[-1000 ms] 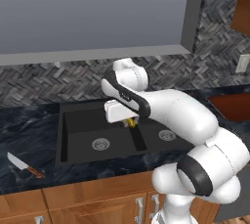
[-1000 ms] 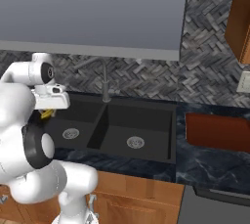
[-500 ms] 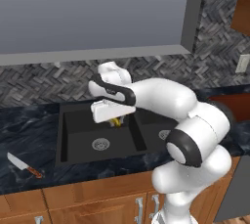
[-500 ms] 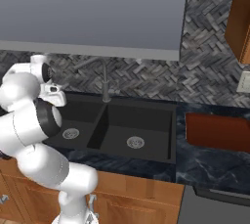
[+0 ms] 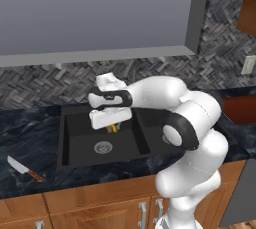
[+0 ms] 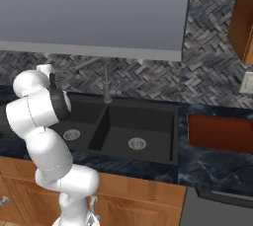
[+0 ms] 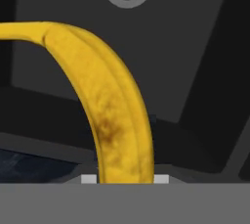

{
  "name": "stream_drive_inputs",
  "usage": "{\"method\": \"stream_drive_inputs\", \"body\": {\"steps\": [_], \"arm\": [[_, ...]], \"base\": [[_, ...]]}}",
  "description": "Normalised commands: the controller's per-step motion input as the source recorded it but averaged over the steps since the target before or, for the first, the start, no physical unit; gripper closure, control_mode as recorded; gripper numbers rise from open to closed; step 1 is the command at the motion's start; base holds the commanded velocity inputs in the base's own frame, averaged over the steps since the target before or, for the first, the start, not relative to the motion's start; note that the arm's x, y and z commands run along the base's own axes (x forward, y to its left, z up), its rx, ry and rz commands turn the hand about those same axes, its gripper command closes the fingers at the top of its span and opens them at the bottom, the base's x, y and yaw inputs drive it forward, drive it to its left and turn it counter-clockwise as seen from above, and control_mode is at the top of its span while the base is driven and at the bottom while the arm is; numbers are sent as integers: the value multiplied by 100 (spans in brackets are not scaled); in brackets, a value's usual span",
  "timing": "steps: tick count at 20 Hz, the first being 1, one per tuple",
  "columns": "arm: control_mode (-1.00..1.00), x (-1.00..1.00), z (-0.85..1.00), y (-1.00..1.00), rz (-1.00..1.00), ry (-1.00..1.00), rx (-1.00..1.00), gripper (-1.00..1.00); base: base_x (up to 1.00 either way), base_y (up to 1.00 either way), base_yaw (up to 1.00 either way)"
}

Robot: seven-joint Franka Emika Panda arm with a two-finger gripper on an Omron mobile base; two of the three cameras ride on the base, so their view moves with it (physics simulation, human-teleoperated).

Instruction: Pick up all produce items and place them in the sink. Turn on the sink faucet to wash them. Then turn the sink off and put them in the tray.

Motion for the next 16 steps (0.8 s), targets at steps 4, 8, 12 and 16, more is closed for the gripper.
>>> {"method": "stream_drive_inputs", "body": {"steps": [4,8,12,16], "arm": [[-100,46,-42,5,0,-4,0,100],[-100,34,-40,0,0,-3,0,100],[-100,32,-43,0,0,-1,0,100],[-100,17,-42,0,0,0,0,100]], "base": [[0,0,0],[0,0,0],[0,0,0],[0,0,0]]}}
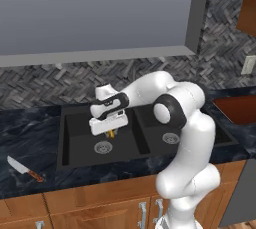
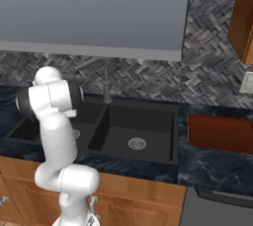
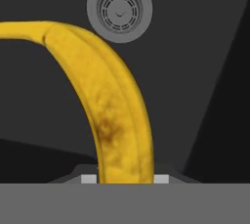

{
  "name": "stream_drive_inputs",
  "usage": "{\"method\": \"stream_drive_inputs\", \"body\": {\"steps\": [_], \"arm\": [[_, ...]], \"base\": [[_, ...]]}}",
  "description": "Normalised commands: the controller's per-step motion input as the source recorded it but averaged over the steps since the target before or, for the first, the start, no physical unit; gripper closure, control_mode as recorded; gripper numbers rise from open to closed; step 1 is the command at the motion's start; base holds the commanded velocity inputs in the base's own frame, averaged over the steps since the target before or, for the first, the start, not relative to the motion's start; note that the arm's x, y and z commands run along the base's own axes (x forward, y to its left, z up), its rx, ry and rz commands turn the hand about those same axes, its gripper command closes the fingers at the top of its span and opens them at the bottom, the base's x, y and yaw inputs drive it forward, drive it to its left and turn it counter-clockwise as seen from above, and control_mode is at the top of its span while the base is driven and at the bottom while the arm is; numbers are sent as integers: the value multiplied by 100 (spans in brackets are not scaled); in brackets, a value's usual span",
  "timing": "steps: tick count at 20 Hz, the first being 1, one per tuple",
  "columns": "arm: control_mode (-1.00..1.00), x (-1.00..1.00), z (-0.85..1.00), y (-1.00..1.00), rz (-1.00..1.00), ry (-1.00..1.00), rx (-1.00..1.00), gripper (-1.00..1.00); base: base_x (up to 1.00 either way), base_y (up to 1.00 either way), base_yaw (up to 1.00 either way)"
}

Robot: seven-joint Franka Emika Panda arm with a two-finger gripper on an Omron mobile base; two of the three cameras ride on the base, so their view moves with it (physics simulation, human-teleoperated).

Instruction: Pick up all produce items and place them in the sink. Turn on the sink faucet to wash them. Then turn the sink off and put them in the tray.

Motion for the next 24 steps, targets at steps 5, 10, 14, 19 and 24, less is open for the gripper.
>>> {"method": "stream_drive_inputs", "body": {"steps": [5,10,14,19,24], "arm": [[-100,16,-41,0,0,-2,0,100],[-100,26,-35,0,-1,-3,0,100],[-100,32,-29,0,-1,-2,0,100],[-100,27,-30,0,-1,-5,0,100],[-100,23,-30,0,-1,-3,0,100]], "base": [[0,0,0],[0,0,0],[0,0,0],[0,0,0],[0,0,0]]}}
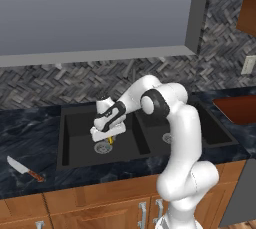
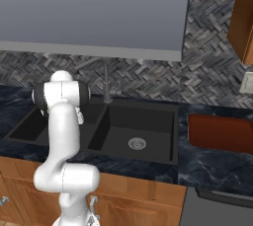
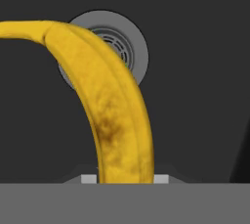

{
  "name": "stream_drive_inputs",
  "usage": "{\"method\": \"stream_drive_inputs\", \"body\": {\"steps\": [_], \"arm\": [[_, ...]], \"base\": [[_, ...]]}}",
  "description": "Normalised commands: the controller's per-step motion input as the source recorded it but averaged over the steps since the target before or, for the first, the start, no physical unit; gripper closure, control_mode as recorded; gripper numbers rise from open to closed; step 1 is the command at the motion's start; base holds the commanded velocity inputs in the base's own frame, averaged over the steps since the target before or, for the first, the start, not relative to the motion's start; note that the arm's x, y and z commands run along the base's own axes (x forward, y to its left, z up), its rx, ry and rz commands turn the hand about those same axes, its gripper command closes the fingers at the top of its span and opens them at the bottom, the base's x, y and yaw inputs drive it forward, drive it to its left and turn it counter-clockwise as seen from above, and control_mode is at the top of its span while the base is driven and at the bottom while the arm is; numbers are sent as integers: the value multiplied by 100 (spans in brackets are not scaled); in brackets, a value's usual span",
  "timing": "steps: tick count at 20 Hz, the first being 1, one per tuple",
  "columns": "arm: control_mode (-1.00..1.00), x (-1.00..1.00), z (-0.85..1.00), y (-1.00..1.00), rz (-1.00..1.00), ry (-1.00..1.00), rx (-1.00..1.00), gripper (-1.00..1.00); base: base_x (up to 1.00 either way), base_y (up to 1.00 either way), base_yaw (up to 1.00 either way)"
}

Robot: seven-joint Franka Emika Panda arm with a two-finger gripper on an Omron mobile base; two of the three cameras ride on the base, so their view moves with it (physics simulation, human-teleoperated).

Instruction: Pick up all produce items and place them in the sink. Turn on the sink faucet to wash them. Then turn the sink off and put them in the tray.

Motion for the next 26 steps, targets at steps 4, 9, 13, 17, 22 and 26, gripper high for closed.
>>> {"method": "stream_drive_inputs", "body": {"steps": [4,9,13,17,22,26], "arm": [[-100,25,-27,0,-1,-1,0,100],[-100,25,-29,0,-1,-3,0,100],[-100,17,-33,0,0,-5,0,100],[-100,21,-34,0,0,-4,0,100],[-100,21,-31,-1,-1,-2,0,100],[-100,15,-36,-3,-2,0,0,100]], "base": [[0,0,0],[0,0,0],[0,0,0],[0,0,0],[0,0,0],[0,0,0]]}}
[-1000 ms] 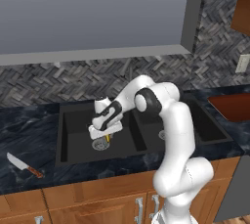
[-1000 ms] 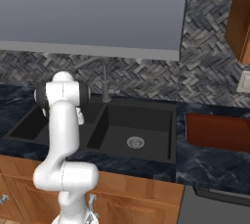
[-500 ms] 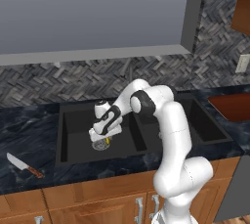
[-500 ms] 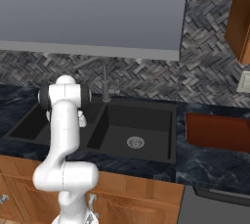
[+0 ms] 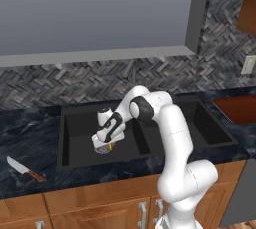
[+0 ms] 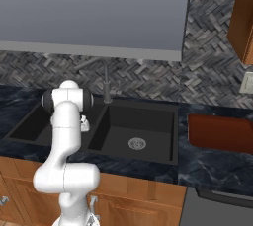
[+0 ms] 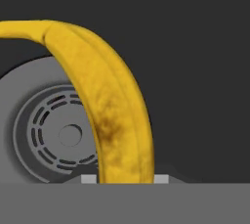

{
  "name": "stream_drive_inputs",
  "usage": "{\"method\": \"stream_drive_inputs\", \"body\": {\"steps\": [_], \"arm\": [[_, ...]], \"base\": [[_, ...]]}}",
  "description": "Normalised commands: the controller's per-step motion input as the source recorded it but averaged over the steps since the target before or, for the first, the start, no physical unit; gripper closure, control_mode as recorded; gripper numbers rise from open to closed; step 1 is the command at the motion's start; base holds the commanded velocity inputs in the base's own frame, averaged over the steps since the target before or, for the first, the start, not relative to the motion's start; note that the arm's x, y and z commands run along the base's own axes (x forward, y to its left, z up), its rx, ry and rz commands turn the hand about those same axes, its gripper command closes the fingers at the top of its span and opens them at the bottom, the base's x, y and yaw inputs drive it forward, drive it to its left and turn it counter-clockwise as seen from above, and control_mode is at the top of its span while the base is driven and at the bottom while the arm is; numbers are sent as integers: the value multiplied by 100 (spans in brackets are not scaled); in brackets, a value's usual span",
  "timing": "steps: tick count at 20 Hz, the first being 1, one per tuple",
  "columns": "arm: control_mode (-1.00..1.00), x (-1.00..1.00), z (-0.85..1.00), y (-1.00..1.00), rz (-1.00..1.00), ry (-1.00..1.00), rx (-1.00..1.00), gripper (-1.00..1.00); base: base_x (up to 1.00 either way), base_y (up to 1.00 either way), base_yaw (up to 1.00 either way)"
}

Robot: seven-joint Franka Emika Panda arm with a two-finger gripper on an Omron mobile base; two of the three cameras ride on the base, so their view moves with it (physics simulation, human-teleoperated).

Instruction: Pick up all produce items and place them in the sink. Turn on the sink faucet to wash them. Then turn the sink off and put them in the tray.

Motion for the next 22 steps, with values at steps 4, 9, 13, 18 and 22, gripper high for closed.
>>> {"method": "stream_drive_inputs", "body": {"steps": [4,9,13,18,22], "arm": [[-100,11,-33,-4,-2,-1,0,100],[-100,9,-26,-5,-2,-1,0,-100],[-100,0,-7,-11,-1,-5,0,-100],[-100,-30,20,-6,-1,-21,0,-100],[-100,-59,58,0,0,-31,0,-100]], "base": [[0,0,0],[0,0,0],[0,0,0],[0,0,0],[0,0,0]]}}
